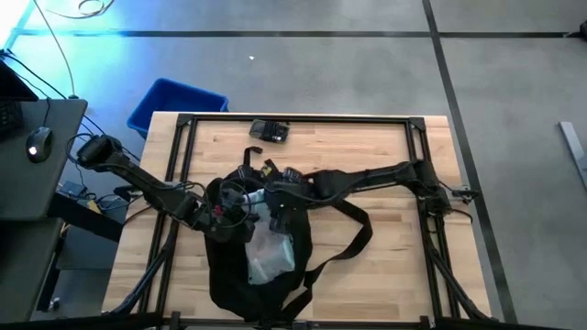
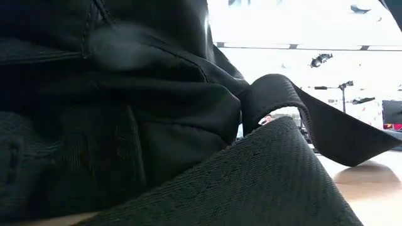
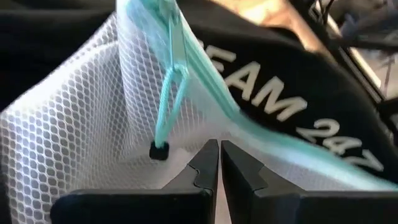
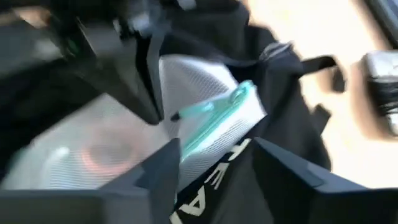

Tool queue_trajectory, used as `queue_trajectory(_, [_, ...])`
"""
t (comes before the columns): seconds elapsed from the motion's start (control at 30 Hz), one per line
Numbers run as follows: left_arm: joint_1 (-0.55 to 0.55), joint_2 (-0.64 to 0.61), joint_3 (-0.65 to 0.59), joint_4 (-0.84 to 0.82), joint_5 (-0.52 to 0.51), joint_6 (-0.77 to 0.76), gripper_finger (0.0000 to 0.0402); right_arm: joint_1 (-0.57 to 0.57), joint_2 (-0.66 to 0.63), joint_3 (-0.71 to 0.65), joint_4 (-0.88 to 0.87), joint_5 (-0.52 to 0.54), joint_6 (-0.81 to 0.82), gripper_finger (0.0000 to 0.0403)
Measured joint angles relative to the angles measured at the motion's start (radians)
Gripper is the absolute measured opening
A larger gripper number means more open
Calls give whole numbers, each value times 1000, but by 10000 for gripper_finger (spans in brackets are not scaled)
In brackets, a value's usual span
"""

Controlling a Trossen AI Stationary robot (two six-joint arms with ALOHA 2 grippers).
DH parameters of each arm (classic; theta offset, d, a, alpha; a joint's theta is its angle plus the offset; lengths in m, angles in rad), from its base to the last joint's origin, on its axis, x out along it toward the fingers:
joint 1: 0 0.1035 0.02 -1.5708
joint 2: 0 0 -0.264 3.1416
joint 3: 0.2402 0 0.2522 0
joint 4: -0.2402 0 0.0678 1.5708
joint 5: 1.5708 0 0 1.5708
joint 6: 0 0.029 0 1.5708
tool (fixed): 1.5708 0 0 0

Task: Unpack backpack
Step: Put the transparent zip bag into the black backpack

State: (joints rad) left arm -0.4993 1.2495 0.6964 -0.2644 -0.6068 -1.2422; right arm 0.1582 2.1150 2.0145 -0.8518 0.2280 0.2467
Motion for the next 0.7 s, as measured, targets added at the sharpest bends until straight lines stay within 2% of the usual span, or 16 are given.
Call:
queue_trajectory(0.13, [4, 0, 4, 53, -52, -10, 0, -11, 62, 0, -38, 13, -83, 279])
queue_trajectory(0.2, [4, 0, 21, 31, -78, -10, 0, -21, 95, 0, -68, 22, -83, 286])
queue_trajectory(0.27, [5, 0, 46, -28, -104, -13, 0, -29, 124, 0, -88, 15, -83, 274])
queue_trajectory(0.37, [17, 0, 107, -148, -95, -10, 0, -37, 155, 0, -91, 7, -70, 220])
queue_trajectory(0.57, [29, 0, 196, -383, -109, -3, 0, -40, 161, 0, -86, 9, -65, 27])
queue_trajectory(0.7, [41, 0, 198, -425, -99, 38, 0, -38, 133, 0, -116, 34, -23, 6])
